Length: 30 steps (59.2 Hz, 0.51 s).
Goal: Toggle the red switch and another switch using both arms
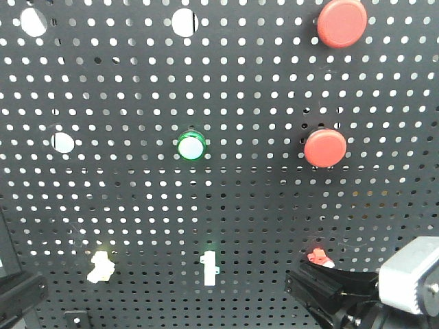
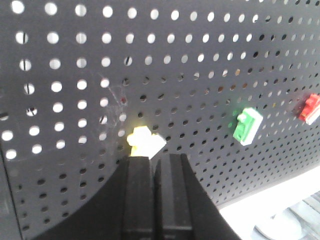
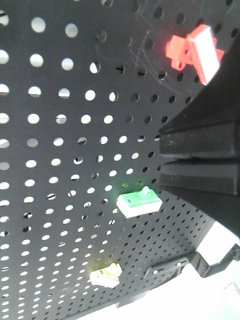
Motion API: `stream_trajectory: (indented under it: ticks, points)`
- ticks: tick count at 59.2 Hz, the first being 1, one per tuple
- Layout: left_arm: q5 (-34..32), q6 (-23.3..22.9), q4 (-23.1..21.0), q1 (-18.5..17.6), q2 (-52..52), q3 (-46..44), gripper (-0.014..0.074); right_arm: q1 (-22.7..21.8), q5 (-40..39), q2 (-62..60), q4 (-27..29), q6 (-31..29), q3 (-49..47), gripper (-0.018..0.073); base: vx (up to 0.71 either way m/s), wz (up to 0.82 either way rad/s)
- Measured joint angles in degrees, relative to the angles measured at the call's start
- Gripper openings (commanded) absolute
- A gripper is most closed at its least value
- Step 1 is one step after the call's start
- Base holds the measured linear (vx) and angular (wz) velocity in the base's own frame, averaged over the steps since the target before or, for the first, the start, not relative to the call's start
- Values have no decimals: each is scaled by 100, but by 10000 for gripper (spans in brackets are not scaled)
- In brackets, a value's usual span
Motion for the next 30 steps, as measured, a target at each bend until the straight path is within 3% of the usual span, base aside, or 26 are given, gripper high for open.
stream_trajectory:
  ticks: [9, 17, 30]
  points:
    - [-50, 0, -5, 243, -344, 369, 2, 0, 2, 0, 0, 0, 0, -6, 0, 0]
    - [-286, 0, 74, 1037, -1095, 879, 2, 0, 7, 0, 0, -5, 0, -6, 0, 0]
    - [-745, 0, 824, 2328, -2602, 1906, 2, 0, 7, 0, 0, -5, 0, -6, 0, 0]
